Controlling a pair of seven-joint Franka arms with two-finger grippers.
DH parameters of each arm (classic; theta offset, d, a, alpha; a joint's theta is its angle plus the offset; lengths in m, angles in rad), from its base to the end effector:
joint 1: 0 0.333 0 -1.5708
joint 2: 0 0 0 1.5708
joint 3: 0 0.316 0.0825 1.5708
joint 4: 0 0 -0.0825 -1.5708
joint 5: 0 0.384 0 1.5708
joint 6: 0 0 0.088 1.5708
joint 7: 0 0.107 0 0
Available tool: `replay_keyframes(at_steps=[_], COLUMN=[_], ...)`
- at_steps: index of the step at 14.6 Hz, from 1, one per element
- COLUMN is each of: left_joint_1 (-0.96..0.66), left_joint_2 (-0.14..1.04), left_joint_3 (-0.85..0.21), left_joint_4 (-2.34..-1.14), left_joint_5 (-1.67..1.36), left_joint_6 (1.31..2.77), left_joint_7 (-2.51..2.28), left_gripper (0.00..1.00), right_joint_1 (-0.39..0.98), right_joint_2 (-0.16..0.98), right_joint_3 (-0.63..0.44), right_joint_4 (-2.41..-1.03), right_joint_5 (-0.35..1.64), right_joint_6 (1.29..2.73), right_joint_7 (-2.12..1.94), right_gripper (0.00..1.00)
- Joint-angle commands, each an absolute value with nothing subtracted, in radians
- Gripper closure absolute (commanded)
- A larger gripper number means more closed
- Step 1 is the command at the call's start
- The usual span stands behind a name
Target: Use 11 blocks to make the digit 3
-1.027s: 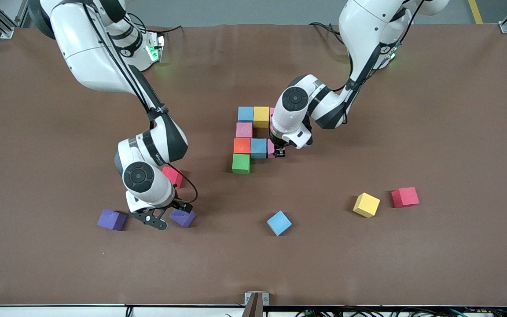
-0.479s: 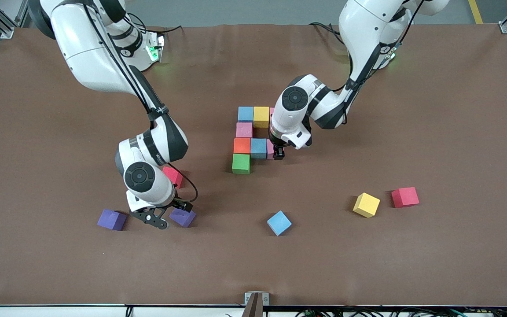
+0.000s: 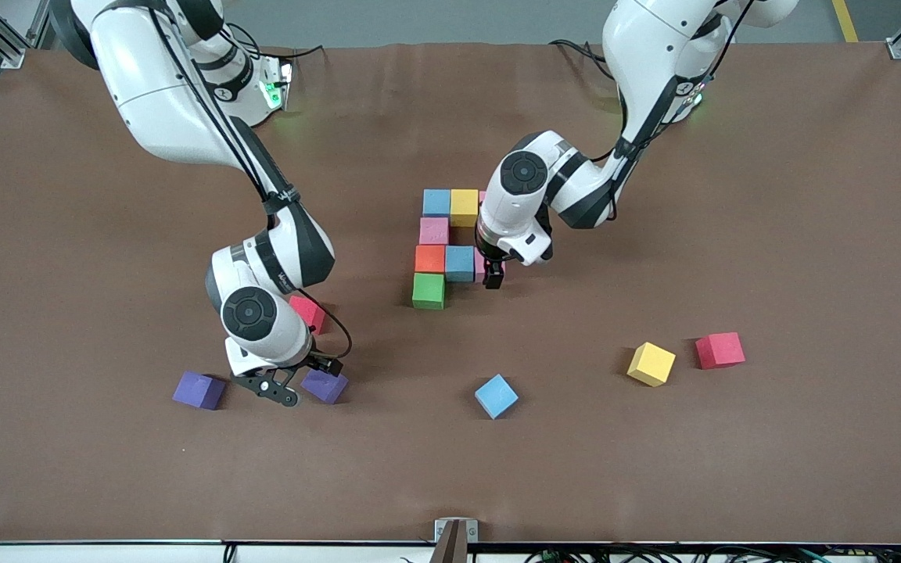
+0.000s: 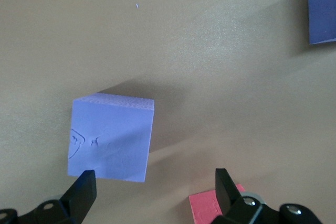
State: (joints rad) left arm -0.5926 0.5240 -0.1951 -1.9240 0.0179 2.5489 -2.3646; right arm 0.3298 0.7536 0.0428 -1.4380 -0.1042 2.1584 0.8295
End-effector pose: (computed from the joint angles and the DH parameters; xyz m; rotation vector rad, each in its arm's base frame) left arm 0.4543 -0.4476 0.2310 2.1169 2.1657 -0.1296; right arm 0.6753 0.2534 0.2413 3.0129 -0.6246 0.0082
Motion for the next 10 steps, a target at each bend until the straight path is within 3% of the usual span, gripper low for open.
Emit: replay_keyframes(at_steps=[1, 5, 10], left_joint_1=[-0.588, -0.545, -0.436], left_joint_2=[0.439, 0.362, 0.374], left_joint_3=[-0.195, -0.189, -0.190], left_joint_4=[-1.931, -1.873, -1.658], left_joint_5=[0.038, 0.037, 0.037], left_joint_6=[2.472, 2.355, 2.085], left_joint_7=[-2.333, -2.211, -1.912], left_gripper=[0.00, 0.00, 0.00], right_joint_1=[0.316, 0.295, 0.291], right_joint_2=[0.684, 0.594, 0.506], right_joint_3=[0.057, 0.057, 0.058], right_joint_4=[-1.523, -1.638, -1.902], right_joint_5=[-0.129, -0.130, -0.130], right_joint_6=[2.174, 2.201, 2.463], right_joint_7=[0.822, 0.784, 0.772], right_gripper=[0.00, 0.00, 0.00])
